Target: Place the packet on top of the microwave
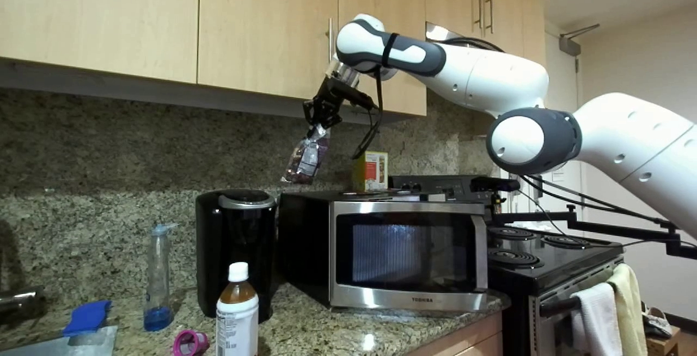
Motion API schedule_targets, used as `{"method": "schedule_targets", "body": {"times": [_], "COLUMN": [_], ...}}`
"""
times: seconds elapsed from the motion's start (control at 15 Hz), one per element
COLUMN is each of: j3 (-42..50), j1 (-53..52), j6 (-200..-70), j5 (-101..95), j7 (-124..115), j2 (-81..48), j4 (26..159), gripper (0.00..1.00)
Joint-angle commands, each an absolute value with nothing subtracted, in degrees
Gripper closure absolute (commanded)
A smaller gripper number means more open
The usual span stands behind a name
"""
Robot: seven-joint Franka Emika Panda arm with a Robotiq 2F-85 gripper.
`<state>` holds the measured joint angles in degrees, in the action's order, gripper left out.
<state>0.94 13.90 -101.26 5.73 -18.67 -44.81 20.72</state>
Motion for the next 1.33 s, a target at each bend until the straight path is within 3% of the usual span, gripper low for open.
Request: {"method": "schedule_targets", "body": {"times": [0.0,0.87,1.27], "j3": [0.2,1.1,0.8], "j1": [17.5,20.2,20.3], "j6": [-105.3,-117.5,-118.9], "j5": [8.5,8.6,9.0], "j7": [-23.3,-28.9,-31.4], "j2": [-43.8,-54.0,-51.8], "j4": [21.0,20.1,22.2], "gripper": [1.0,1.0,1.0]}}
